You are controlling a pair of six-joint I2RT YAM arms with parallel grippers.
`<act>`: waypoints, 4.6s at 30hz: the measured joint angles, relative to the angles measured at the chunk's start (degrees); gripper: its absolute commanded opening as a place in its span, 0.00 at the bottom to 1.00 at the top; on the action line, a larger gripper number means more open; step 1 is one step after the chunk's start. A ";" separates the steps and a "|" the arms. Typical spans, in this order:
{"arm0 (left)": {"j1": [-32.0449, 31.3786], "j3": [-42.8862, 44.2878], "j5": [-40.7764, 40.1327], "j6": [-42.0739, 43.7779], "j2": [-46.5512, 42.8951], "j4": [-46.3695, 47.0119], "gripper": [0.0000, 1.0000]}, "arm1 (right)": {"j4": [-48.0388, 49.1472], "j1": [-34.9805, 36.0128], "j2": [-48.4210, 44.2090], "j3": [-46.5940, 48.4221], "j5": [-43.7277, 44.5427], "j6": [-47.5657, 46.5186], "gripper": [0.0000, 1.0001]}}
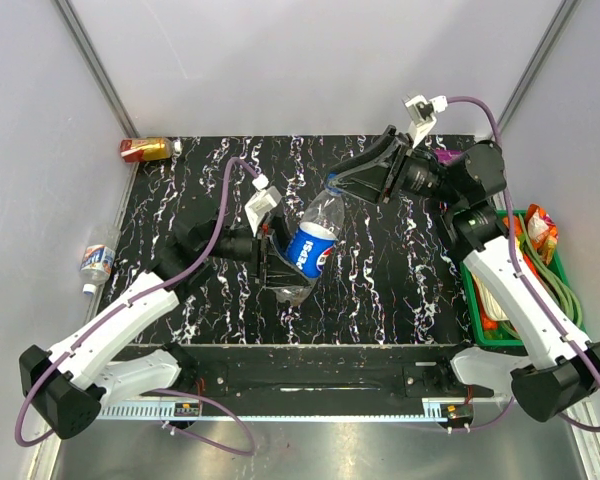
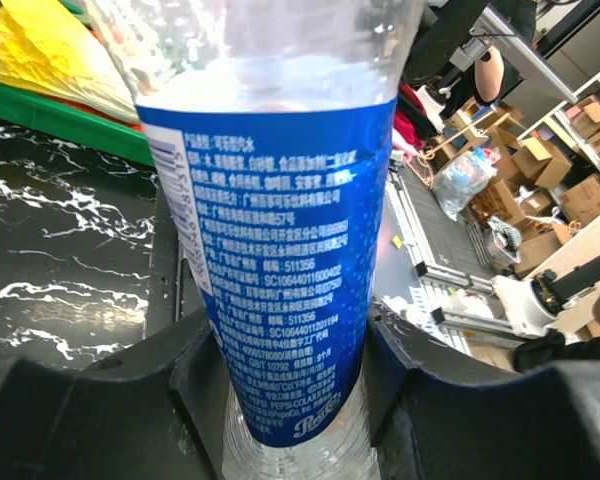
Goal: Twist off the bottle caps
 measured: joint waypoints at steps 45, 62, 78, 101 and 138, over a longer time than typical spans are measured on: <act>-17.94 12.07 -90.42 31.36 5.79 -50.58 0.00 | -19.65 -0.70 3.65 -0.13 25.68 -1.68 1.00; -24.96 13.29 -108.24 30.71 11.30 -54.71 0.00 | -24.57 -0.59 12.94 1.99 21.70 3.32 0.98; -25.75 13.92 -109.81 30.77 13.94 -55.45 0.00 | -23.65 2.34 14.08 2.49 22.01 3.17 0.71; -25.79 14.08 -110.53 30.73 14.36 -55.65 0.00 | -25.70 3.58 17.29 3.91 22.21 1.97 0.27; -5.57 5.42 -45.44 31.87 0.28 -40.63 0.00 | -22.49 3.28 11.08 3.91 8.35 -13.66 0.00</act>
